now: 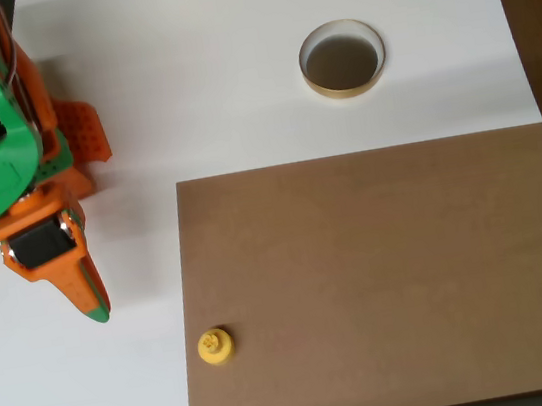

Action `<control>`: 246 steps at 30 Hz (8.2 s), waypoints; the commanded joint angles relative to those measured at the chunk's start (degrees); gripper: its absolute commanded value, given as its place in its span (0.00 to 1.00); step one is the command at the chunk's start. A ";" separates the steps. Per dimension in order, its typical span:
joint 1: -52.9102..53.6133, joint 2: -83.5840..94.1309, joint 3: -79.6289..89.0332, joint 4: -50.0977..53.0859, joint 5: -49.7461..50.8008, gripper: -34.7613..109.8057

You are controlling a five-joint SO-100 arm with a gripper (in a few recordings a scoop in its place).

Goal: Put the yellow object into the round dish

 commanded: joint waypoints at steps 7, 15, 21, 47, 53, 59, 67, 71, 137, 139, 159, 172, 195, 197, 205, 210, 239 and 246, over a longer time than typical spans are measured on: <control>0.62 1.14 -1.05 0.26 -0.44 0.24; 0.62 1.14 -1.05 0.26 -0.44 0.24; 0.62 1.14 -1.05 0.26 -0.44 0.24; 0.62 1.14 -1.05 0.26 -0.44 0.24; 0.62 1.14 -1.05 0.26 -0.44 0.24; 0.62 1.14 -1.05 0.26 -0.44 0.24; 0.62 1.14 -1.05 0.26 -0.44 0.24; 0.62 1.14 -1.05 0.26 -0.44 0.24; 0.18 1.14 -0.62 -1.41 0.79 0.26; 0.00 1.14 -0.62 -1.58 2.55 0.30; -2.81 -0.53 -9.58 -3.16 -1.05 0.38; -3.60 -22.76 -25.14 -6.68 -4.31 0.42; -14.41 -45.88 -41.92 0.35 -8.00 0.48; -14.50 -46.93 -42.36 0.79 -8.09 0.49; -14.85 -58.18 -48.87 3.43 -7.38 0.51; -15.38 -65.13 -52.47 4.83 -7.03 0.51; -15.47 -95.71 -66.36 8.96 -4.22 0.48; -15.47 -97.47 -66.27 8.17 -4.57 0.45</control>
